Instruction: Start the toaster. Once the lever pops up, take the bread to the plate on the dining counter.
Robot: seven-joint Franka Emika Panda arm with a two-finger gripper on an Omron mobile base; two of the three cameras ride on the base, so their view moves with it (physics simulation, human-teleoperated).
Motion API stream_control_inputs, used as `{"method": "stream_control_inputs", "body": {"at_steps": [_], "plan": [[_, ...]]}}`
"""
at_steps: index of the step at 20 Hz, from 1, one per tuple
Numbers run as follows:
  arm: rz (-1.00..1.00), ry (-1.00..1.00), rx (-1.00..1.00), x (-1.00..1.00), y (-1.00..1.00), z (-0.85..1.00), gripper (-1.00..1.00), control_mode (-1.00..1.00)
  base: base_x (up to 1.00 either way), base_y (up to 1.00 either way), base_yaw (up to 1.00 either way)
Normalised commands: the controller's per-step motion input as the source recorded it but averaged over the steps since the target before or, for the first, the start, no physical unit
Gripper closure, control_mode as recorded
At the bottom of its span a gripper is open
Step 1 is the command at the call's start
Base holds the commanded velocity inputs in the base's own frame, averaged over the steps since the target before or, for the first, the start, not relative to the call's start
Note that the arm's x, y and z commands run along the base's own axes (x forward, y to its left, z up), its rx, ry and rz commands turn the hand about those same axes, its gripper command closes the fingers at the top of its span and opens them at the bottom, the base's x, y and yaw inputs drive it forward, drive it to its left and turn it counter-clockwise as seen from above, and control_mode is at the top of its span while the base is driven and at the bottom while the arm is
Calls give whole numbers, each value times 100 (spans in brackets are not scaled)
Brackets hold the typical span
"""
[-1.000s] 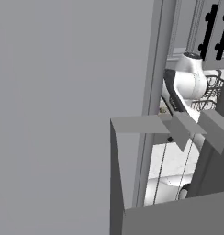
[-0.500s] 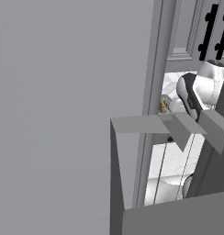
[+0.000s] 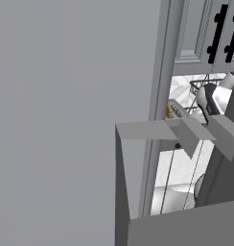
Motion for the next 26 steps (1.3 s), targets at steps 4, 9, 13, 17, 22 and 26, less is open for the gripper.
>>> {"method": "stream_control_inputs", "body": {"at_steps": [4,9,13,17,22,26], "plan": [[0,-1,0,11,-18,-24,100,-100,0,0,0],[1,-3,0,29,0,-13,100,-100,0,0,0],[0,-2,0,34,3,-3,100,-100,0,0,0],[0,0,-1,33,11,0,100,-100,0,0,0],[0,0,-1,31,21,-3,100,-100,0,0,0],[0,0,-1,25,3,-21,100,-100,0,0,0]]}}
